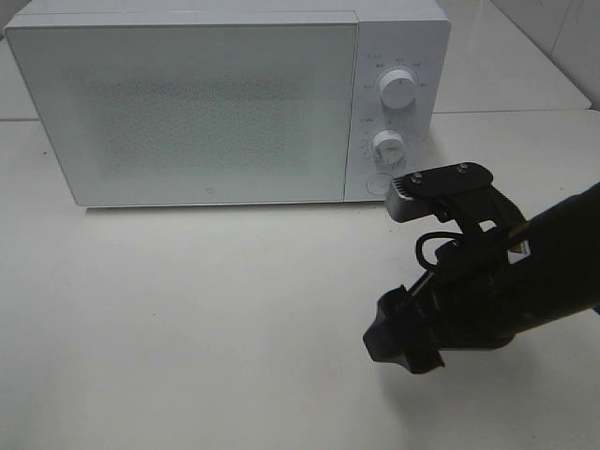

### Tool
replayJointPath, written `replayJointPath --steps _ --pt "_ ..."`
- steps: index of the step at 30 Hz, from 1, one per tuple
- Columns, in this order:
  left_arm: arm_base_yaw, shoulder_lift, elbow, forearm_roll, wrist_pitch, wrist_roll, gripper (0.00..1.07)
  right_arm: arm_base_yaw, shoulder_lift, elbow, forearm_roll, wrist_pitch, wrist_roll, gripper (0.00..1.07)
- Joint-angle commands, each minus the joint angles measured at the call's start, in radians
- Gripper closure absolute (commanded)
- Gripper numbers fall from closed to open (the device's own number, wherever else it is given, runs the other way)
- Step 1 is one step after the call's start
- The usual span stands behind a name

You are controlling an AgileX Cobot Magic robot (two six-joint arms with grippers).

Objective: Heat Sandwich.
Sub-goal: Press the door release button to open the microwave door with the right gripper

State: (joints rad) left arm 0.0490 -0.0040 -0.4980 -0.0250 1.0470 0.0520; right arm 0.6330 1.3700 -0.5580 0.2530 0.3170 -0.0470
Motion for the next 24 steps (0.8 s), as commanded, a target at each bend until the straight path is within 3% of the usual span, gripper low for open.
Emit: replayJointPath --steps 1,11,16,24 --pt "0.001 -0.026 0.004 -0.009 -0.011 -0.006 0.09 -0.006 -0.077 -0.003 -0.074 0.140 -0.014 0.32" --pt "0.001 -0.026 0.004 -0.009 -0.011 -0.006 0.09 -0.006 -0.359 -0.003 -0.166 0.479 -0.014 0.32" --pt "0.001 -0.026 0.004 -0.009 -0.011 -0.006 0.09 -0.006 -0.444 -0.003 -0.166 0.545 -0.014 0.32" --pt "0.001 -0.026 0.004 -0.009 -0.011 -0.006 0.09 -0.006 -0.748 -0.006 -0.166 0.708 -0.014 0.32"
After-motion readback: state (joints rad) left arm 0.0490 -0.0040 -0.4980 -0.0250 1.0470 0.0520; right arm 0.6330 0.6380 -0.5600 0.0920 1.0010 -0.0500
